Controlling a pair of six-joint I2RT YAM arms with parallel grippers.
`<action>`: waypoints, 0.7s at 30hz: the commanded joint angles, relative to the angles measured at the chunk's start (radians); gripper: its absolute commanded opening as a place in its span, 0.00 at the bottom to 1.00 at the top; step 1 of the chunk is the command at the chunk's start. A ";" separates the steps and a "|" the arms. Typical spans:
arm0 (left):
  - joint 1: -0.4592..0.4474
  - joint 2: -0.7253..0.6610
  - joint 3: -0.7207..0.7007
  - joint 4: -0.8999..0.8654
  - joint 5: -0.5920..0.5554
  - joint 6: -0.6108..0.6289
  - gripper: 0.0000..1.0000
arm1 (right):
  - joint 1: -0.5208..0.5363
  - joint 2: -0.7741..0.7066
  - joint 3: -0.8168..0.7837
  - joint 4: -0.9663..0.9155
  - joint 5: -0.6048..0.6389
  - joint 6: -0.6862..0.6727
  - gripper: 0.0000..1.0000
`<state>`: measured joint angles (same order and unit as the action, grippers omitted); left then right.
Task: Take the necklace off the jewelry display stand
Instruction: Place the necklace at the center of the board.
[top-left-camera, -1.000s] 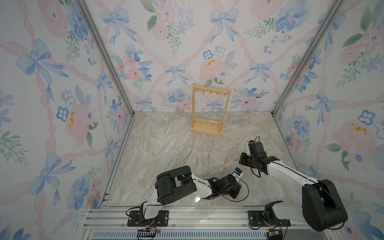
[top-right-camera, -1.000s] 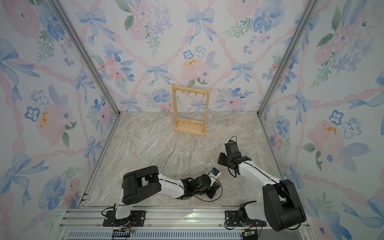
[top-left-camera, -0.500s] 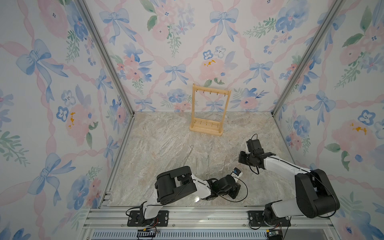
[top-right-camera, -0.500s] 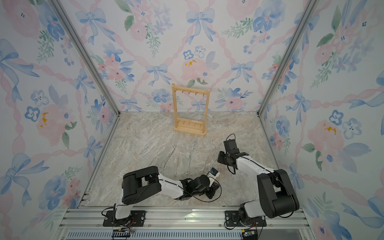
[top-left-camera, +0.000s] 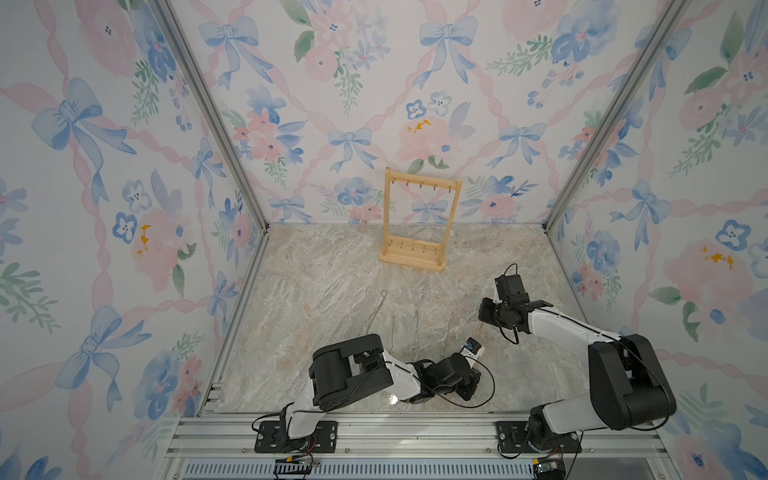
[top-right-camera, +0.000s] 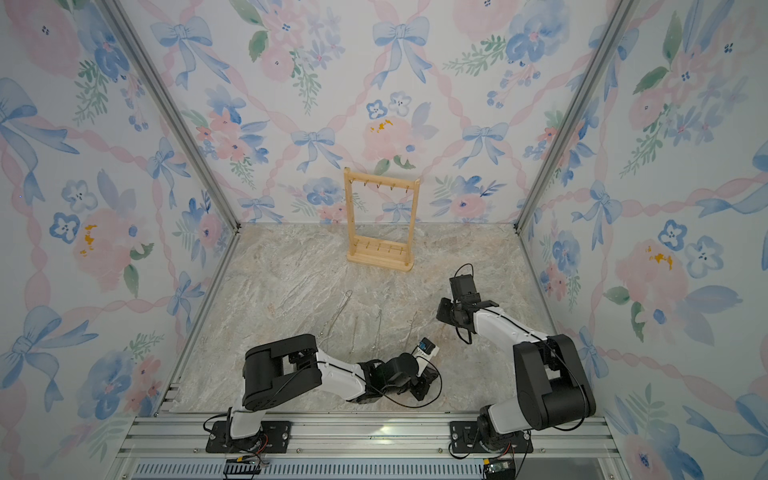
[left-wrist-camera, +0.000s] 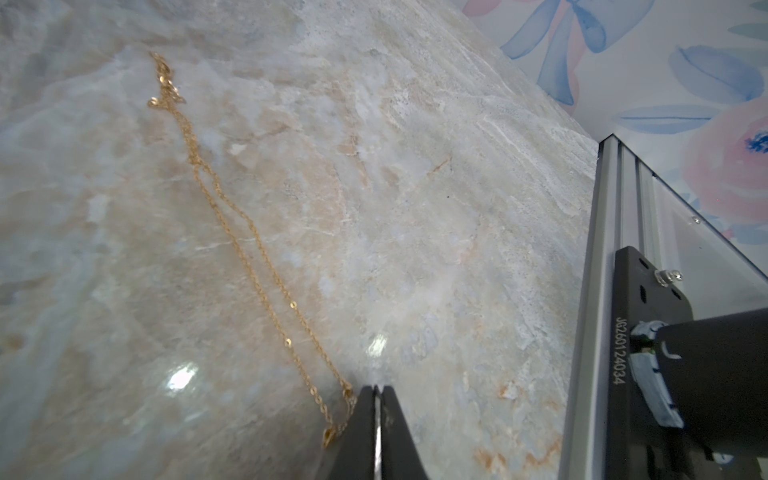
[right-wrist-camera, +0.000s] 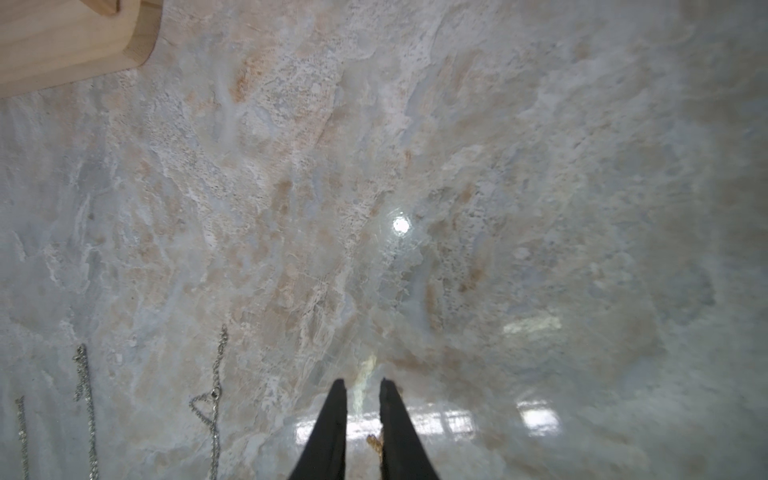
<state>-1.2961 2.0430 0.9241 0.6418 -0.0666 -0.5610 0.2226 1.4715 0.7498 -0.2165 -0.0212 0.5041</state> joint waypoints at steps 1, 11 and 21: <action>-0.011 0.010 -0.034 -0.086 -0.003 -0.016 0.08 | -0.011 0.018 0.030 -0.011 0.007 -0.011 0.22; -0.015 -0.008 -0.036 -0.085 -0.016 -0.010 0.14 | -0.023 -0.017 0.023 0.007 0.014 -0.001 0.29; 0.014 -0.076 -0.002 -0.092 -0.016 0.031 0.22 | -0.029 -0.179 -0.074 0.099 0.021 0.005 0.36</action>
<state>-1.2957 2.0121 0.9199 0.5999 -0.0731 -0.5568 0.2031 1.3479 0.7094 -0.1608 -0.0135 0.5076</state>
